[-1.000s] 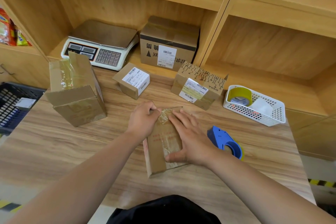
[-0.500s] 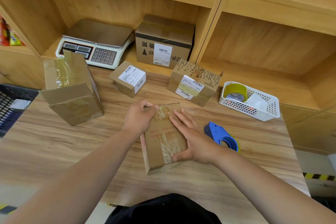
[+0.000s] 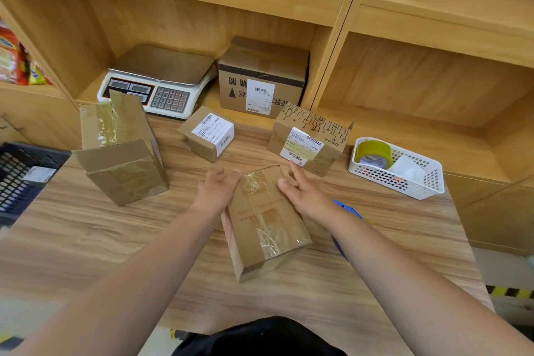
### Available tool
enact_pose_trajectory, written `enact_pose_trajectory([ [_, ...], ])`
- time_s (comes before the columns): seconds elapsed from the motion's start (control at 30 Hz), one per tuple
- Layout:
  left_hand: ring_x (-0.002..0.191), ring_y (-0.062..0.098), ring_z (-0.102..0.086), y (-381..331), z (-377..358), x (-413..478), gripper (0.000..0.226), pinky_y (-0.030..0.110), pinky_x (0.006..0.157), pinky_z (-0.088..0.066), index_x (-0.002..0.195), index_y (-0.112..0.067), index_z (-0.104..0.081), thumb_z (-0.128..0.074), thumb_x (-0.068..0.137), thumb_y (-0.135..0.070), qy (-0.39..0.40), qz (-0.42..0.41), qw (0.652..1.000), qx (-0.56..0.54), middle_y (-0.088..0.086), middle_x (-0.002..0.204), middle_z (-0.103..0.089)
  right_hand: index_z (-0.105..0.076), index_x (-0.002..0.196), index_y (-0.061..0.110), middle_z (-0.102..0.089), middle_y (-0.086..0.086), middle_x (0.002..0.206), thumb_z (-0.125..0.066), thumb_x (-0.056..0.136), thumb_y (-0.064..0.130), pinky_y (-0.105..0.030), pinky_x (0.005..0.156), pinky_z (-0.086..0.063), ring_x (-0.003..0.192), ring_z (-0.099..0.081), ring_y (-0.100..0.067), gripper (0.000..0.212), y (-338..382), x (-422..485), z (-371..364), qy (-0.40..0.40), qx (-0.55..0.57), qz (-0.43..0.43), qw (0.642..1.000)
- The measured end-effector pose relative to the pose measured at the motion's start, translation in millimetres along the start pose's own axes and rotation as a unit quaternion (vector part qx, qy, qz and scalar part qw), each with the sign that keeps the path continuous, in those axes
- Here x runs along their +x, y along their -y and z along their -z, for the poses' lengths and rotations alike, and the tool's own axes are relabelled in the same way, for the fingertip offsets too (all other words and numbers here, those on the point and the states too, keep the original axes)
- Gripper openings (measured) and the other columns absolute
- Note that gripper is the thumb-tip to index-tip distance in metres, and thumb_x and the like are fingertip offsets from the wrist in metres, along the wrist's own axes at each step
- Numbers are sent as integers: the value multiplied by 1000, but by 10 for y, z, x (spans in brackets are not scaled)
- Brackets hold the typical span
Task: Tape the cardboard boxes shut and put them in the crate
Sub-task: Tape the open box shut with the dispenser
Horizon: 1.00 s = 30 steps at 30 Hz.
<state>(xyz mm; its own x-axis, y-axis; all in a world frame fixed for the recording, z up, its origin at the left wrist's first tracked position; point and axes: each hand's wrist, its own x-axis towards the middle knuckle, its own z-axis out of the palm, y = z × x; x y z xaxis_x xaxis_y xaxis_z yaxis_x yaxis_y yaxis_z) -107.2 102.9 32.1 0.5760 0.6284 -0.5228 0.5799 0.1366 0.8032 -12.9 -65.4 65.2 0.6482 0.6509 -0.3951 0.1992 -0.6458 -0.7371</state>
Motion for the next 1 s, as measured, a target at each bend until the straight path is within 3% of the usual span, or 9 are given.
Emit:
enact_pose_trajectory([
  [0.07,90,19,-57,-52,-15,-68,45,32,77,-44,116,-18,-54,-47,90,-54,22,38,997,-57,5,108,-61,-13,153,26,-17,11,158,-31,99,51,-18,102,-13,144,-16,-10,62,24,10,-33,15,44,-23,999],
  [0.17,76,20,-58,-143,-6,-124,42,30,63,-45,106,-14,-59,-37,97,-48,38,61,991,-112,5,91,-64,-17,152,27,-15,11,158,-26,98,55,-18,99,-10,145,-13,-8,61,30,19,-77,-9,60,-18,998],
  [0.37,78,12,-61,-313,-9,-199,38,28,72,-47,95,-30,-63,-36,93,-56,33,-37,985,-166,-6,82,-64,-23,151,30,-21,13,156,-28,100,49,-18,102,-12,143,-16,-6,54,167,-57,18,-87,135,33,986],
  [0.5,121,10,-51,-269,-37,-278,61,34,103,-40,124,-44,-56,-38,77,-76,51,-106,984,-131,-11,134,-54,-20,151,29,-15,10,158,-30,99,48,-20,105,-8,144,-10,-4,56,150,-84,-75,-115,136,51,983],
  [0.57,130,-4,-30,-220,-51,-357,25,26,110,-24,113,-62,-52,-44,90,-61,49,-175,978,-100,-22,145,-34,-18,150,31,-17,15,152,-34,97,50,-20,105,-8,138,-12,2,58,96,-101,-145,-115,135,56,983],
  [0.6,129,-8,-24,-190,-54,-393,23,24,108,-23,110,-66,-47,-48,93,-50,56,-199,975,-87,-21,149,-29,-19,150,33,-20,17,146,-37,96,52,-20,105,-10,132,-15,5,59,70,-114,-181,-112,138,63,982],
  [0.73,136,-2,-19,26,-48,-412,64,23,107,-27,129,-57,-29,-67,86,-29,68,-235,970,0,-16,155,-12,-23,149,31,-26,8,140,-49,81,61,-30,112,-27,130,-28,-4,78,-77,-148,-339,-112,129,54,984],
  [0.83,140,0,-13,230,-41,-383,86,17,105,-24,147,-34,-24,-75,80,-19,65,-240,968,46,-15,156,-6,-17,150,25,-24,6,137,-57,71,66,-40,112,-34,132,-33,-12,98,-190,-184,-460,-98,114,28,988],
  [1.0,137,-5,-7,489,-25,-334,106,18,110,-17,151,-20,-15,-83,70,-16,71,-219,971,68,-22,148,0,-10,152,23,-26,5,136,-67,64,67,-39,112,-33,131,-31,-11,114,-284,-127,-500,-68,22,32,997],
])
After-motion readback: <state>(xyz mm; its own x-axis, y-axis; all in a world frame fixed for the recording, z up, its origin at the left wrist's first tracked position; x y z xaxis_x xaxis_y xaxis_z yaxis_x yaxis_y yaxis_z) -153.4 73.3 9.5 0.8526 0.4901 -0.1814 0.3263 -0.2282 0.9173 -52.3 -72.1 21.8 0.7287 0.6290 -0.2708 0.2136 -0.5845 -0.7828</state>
